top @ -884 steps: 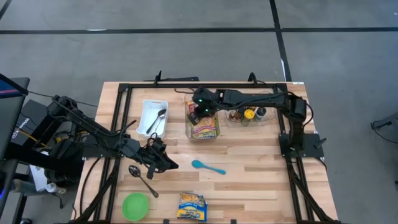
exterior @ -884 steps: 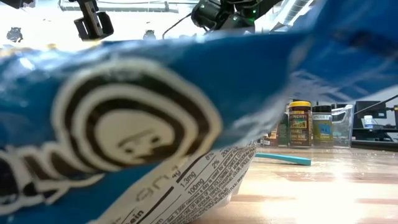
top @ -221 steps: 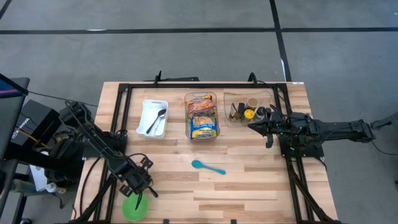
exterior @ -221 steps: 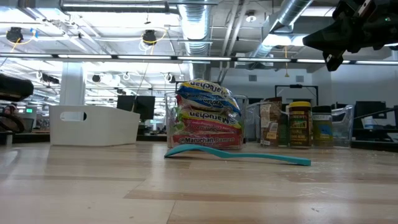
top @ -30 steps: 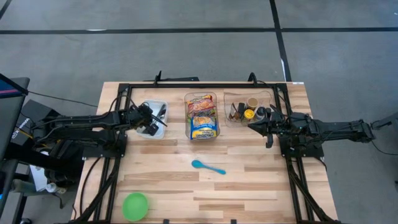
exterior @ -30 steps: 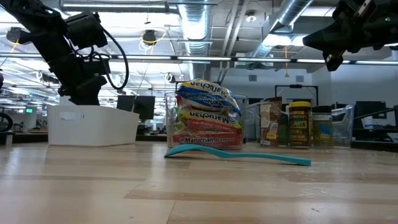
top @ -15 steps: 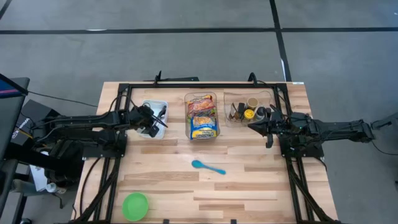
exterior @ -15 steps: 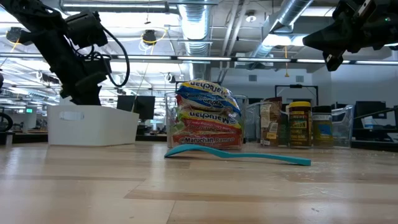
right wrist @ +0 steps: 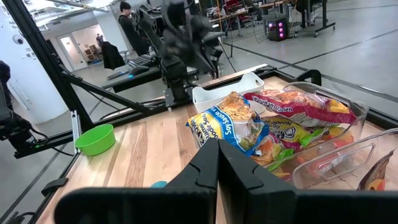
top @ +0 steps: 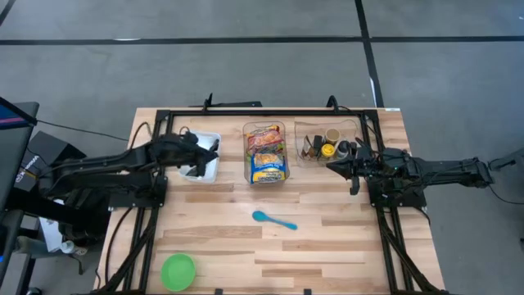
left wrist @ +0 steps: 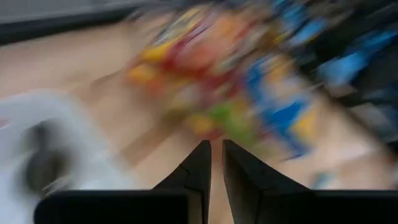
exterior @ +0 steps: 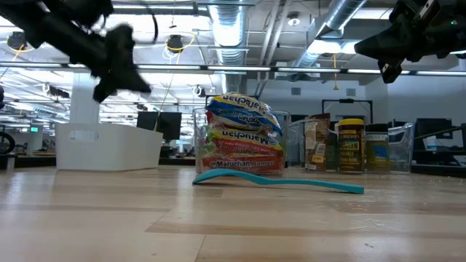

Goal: Pick & Place Food Item
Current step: Put the blue spoon into the white bin

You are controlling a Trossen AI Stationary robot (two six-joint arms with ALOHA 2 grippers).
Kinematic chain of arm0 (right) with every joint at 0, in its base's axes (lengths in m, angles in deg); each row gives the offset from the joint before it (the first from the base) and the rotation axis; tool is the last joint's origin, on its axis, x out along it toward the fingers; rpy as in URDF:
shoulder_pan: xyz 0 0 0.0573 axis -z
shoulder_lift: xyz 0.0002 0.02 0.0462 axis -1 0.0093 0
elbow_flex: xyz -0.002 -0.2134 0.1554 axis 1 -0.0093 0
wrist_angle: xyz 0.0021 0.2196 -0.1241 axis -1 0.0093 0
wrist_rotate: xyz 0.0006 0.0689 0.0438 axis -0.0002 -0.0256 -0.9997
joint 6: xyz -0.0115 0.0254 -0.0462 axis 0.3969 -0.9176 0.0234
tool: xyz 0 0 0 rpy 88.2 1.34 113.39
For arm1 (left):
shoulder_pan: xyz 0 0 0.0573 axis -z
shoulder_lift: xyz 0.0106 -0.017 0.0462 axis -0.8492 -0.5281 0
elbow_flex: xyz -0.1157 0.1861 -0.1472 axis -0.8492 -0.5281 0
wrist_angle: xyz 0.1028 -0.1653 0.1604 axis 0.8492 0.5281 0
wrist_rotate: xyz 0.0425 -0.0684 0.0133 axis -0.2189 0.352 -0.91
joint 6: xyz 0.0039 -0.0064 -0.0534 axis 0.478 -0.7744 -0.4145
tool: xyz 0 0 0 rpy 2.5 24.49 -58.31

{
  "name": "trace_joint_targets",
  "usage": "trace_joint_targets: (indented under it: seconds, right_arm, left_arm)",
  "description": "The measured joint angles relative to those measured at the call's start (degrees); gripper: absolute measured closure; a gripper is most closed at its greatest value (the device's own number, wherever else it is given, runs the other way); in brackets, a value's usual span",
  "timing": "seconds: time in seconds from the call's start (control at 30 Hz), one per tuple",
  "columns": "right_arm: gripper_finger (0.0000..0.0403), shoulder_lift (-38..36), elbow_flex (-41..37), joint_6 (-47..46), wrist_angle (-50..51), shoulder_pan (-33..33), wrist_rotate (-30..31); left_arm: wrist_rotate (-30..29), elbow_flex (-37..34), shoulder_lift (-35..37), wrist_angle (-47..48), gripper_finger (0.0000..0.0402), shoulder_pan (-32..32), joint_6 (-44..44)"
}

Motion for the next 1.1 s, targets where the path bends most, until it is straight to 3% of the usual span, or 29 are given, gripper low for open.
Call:
trace_joint_targets:
  seconds: [0.2,0.57,0.87,1.1]
  right_arm:
    - [0.0403,0.0,0.0,0.0,0.0,0.0,0.0]
    - [0.0403,0.0,0.0,0.0,0.0,0.0,0.0]
    - [0.0403,0.0,0.0,0.0,0.0,0.0,0.0]
    - [0.0403,0.0,0.0,0.0,0.0,0.0,0.0]
  left_arm:
    - [6.5,0.0,5.0,-15.7,0.0366,3.7,-6.1]
    - [7.1,0.1,6.3,-49.2,0.0366,16.3,-8.7]
    - [3.1,0.1,3.3,-55.9,0.0366,25.5,-5.2]
    - [0.0,0.1,-7.0,-56.1,0.0366,28.9,1.9]
